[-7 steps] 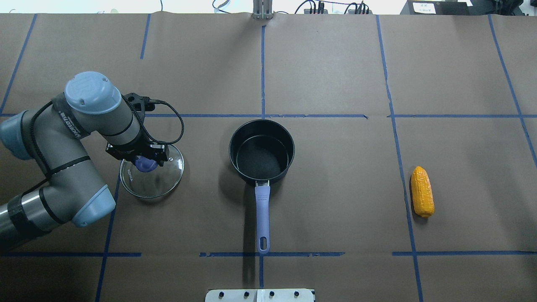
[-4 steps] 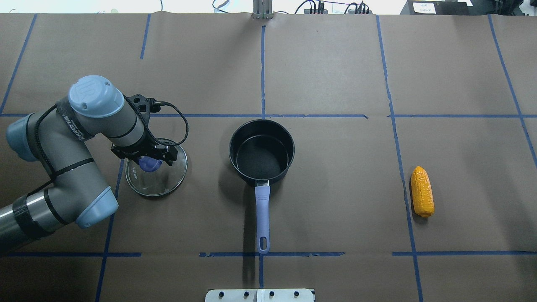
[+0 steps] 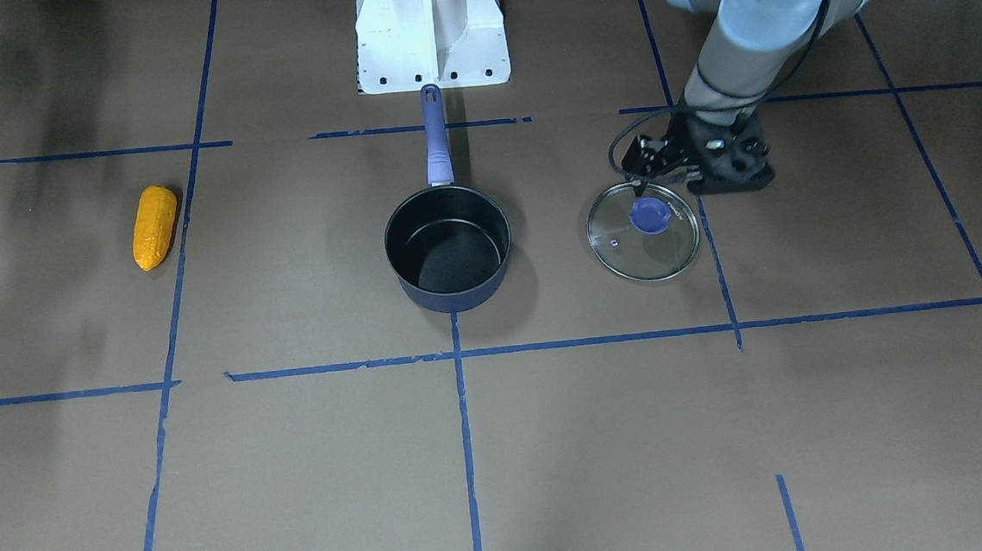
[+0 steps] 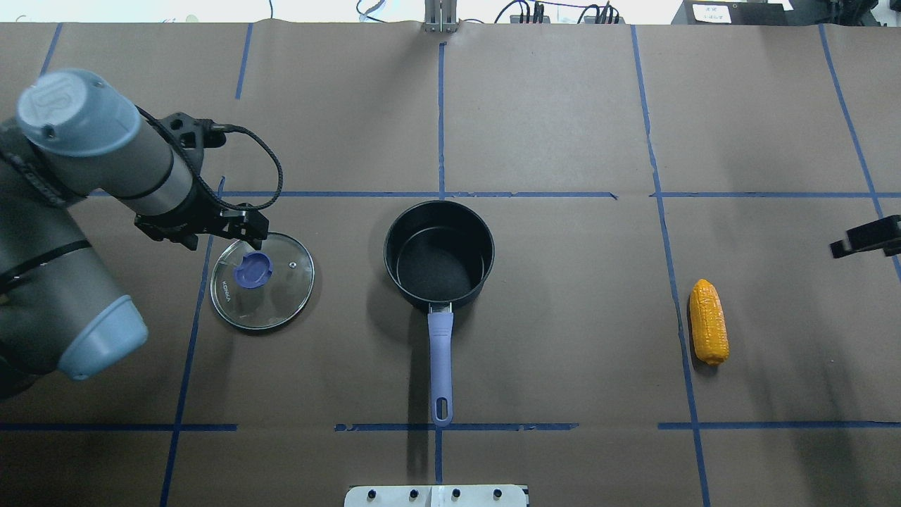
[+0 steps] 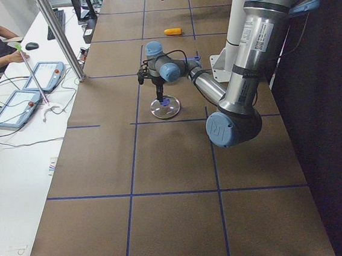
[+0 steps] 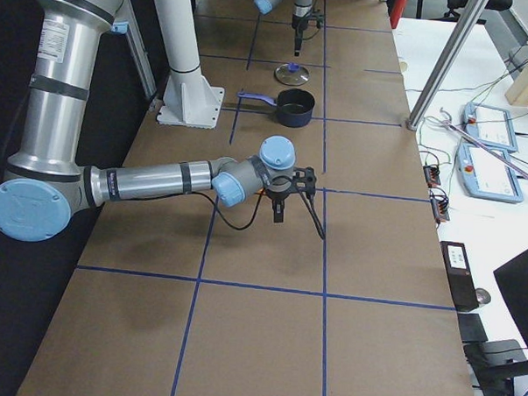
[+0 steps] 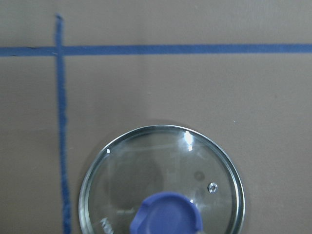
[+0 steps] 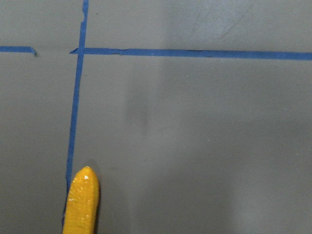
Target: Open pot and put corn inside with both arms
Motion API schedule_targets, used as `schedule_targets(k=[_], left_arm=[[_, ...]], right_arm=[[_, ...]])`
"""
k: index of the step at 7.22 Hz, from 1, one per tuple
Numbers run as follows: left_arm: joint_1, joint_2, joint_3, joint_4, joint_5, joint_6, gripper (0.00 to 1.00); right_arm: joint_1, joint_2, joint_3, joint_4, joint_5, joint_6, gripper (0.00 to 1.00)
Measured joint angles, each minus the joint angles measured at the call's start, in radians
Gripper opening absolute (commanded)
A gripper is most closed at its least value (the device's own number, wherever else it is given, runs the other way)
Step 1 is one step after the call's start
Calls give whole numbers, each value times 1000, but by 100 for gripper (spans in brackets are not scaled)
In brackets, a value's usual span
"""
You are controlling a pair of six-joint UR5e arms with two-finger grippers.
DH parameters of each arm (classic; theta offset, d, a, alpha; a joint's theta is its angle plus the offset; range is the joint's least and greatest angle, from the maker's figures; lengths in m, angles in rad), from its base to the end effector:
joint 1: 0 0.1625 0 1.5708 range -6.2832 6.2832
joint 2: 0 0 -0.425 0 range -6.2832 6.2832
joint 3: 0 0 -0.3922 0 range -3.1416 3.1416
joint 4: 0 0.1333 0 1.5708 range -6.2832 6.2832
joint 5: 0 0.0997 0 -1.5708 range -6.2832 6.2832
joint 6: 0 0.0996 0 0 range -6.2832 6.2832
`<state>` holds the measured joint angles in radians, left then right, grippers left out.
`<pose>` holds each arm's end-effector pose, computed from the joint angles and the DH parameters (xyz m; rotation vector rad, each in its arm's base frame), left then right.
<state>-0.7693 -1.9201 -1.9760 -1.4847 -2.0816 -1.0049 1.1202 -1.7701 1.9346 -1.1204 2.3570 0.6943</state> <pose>0.3458 -0.4526 0.2996 0.0187 0.8165 -0.0213 -0.1285 -0.4098 0.5148 0.0773 -0.9525 -0.0167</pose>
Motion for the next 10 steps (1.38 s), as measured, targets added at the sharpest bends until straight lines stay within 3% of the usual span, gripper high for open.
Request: schedule_targets(k=[3, 5, 7, 8, 9, 10], left_arm=[[-17, 30, -67, 48, -22, -6, 100], [-21, 62, -86, 42, -29, -60, 100], [-22, 67, -93, 39, -29, -95, 100], [-22, 68, -96, 38, -29, -98, 100], [-22, 68, -99, 38, -29, -99, 100], [-23, 68, -103, 38, -28, -99, 100]], right_arm=[[-318, 9, 43, 78, -255, 415, 100], [-436, 54, 19, 94, -334, 553, 95], [-483, 75, -12, 95, -375, 581, 88], [-491, 82, -26, 95, -388, 581, 74], [-497, 90, -45, 94, -402, 579, 49], [-501, 94, -58, 94, -414, 578, 15]])
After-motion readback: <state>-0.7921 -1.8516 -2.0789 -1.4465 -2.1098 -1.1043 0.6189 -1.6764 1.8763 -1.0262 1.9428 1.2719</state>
